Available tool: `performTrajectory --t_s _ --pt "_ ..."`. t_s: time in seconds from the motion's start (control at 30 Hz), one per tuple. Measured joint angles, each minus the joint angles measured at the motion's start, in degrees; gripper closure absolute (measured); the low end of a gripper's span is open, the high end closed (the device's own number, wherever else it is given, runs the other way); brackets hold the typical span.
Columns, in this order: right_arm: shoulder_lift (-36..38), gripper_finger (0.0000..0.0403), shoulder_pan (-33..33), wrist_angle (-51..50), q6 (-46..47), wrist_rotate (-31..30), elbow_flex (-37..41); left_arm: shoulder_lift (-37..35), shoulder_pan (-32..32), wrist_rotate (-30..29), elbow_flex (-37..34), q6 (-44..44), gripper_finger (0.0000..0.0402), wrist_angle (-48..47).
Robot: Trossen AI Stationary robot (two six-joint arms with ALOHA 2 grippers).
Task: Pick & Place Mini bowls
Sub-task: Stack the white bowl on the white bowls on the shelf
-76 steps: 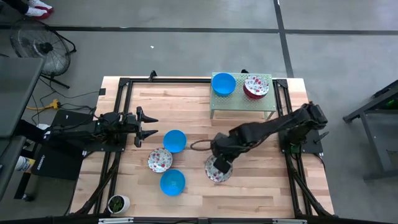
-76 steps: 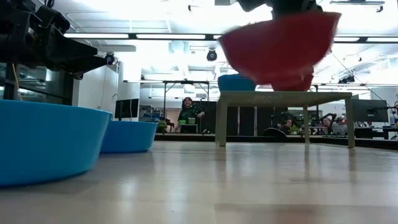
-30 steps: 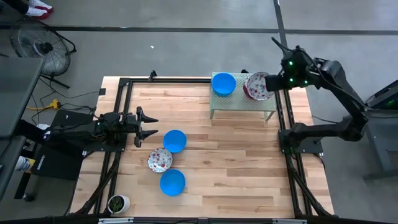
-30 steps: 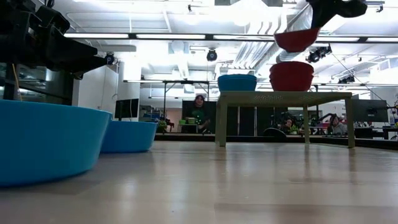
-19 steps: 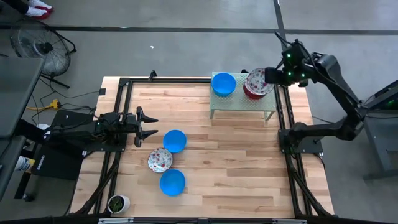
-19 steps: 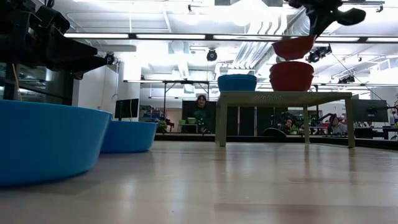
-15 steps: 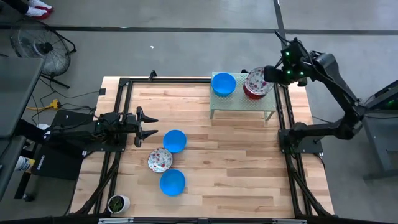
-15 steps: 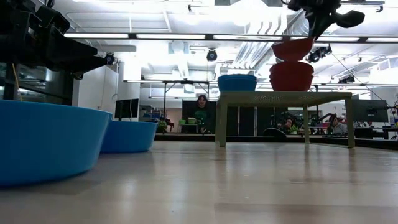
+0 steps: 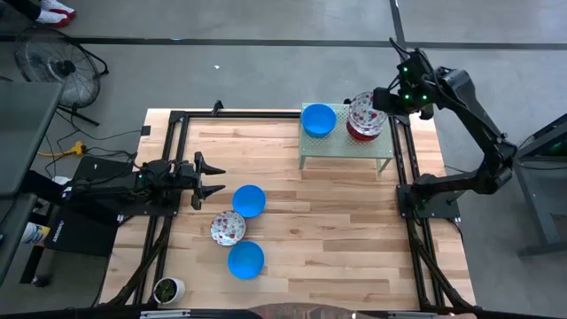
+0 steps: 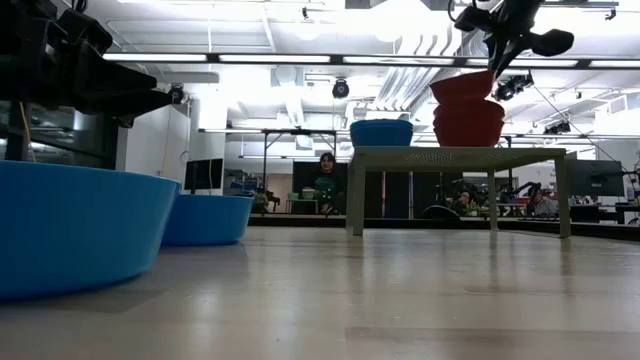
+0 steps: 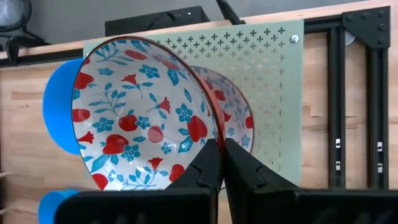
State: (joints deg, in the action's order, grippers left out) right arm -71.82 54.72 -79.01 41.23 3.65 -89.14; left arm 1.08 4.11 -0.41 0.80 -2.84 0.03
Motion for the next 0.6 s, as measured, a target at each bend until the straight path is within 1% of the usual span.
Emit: performTrajectory --t_s 0.3,0.4,0.53,0.6 --pt "-0.18 0.0403 0.41 0.48 0.23 0.66 0.71 0.0 0.01 -0.02 0.0 0.01 0.0169 0.0" --pt "0.65 0.0403 0.76 3.1 0.34 2.42 4.83 0.0 0.01 -0.01 0.0 0.01 0.0169 0.0" --pt "2.77 0.0403 0.83 9.55 1.4 3.61 10.47 0.02 -0.01 -0.02 0.0 0.01 0.0169 0.0" --pt "3.82 0.0403 0.83 10.62 2.15 4.78 12.94 0.0 -0.01 -0.02 0.0 -0.01 0.0169 0.0"
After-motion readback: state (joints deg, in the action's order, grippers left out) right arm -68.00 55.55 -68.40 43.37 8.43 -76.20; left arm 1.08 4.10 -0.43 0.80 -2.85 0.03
